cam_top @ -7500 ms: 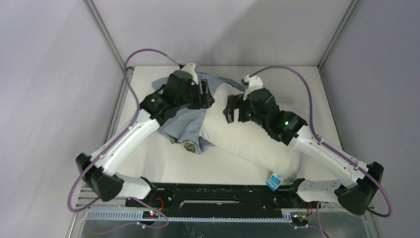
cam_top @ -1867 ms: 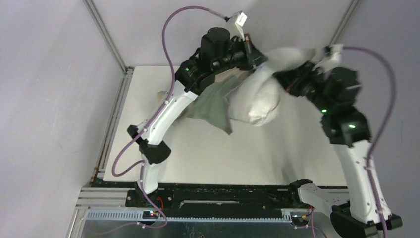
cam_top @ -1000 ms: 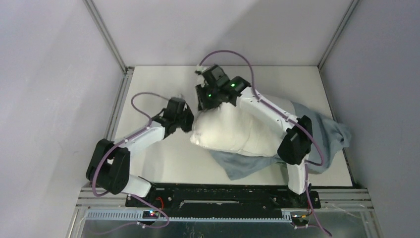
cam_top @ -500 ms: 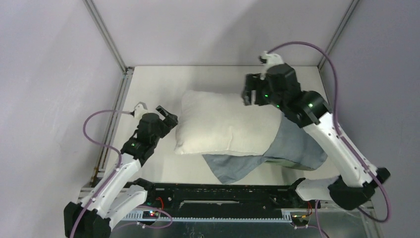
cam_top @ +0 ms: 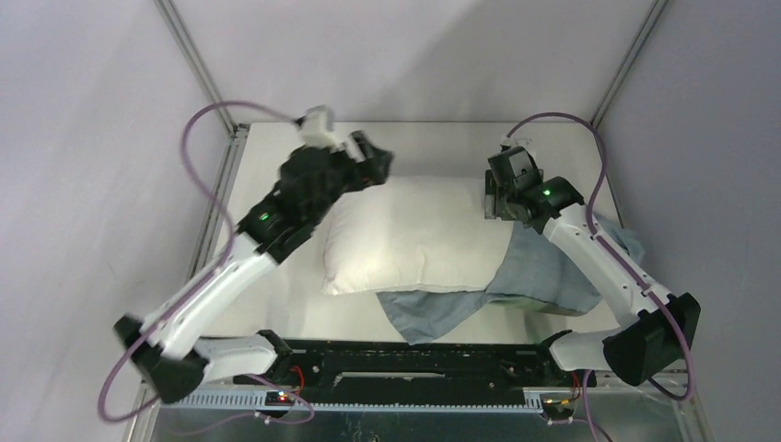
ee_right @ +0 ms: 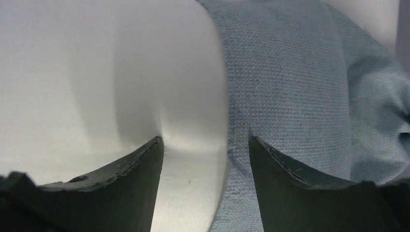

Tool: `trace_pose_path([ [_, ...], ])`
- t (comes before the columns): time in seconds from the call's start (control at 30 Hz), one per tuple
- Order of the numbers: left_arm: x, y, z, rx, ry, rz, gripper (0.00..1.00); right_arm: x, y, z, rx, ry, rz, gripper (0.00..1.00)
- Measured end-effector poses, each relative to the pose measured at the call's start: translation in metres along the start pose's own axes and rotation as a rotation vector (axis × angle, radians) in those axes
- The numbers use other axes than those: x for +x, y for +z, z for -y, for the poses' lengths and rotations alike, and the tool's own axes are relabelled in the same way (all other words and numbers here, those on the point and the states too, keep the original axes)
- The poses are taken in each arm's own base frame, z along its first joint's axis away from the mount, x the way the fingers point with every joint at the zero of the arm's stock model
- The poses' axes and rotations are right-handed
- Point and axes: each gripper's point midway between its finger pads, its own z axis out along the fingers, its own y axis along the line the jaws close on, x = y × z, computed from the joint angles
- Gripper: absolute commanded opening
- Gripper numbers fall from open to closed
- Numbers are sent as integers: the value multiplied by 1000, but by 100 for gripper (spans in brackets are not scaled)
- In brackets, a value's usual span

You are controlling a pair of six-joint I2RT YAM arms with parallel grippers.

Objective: Put the pillow into the pillowcase

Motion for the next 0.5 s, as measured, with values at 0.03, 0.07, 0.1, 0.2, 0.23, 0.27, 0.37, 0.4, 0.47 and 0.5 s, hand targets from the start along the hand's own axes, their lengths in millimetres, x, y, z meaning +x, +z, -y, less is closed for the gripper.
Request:
trace_pose_path([
  [0.03,1,12,24,55,20,-12,86,-1,1,2,15,1,6,67],
  [0.07,7,24,39,93,34,-31,83,-3,2,4,27,4,13,67],
  [0.1,19,37,52,130,53,-60,80,-4,3,6,36,8,19,65],
  [0.2,68,72,80,220,101,-172,69,-9,5,13,68,21,36,59],
  [0.23,90,84,87,244,119,-221,65,-10,7,15,78,25,39,57],
  [0.27,109,93,92,261,129,-260,61,-11,9,17,88,27,41,56],
  [0.37,176,109,100,302,149,-399,49,-11,18,18,109,29,30,50],
  [0.4,192,110,99,305,148,-433,45,-10,22,18,117,25,23,49],
  [0.47,217,109,93,303,137,-473,38,-8,29,19,136,14,13,45],
  [0.5,226,108,87,296,125,-481,35,-7,32,19,150,7,8,43],
])
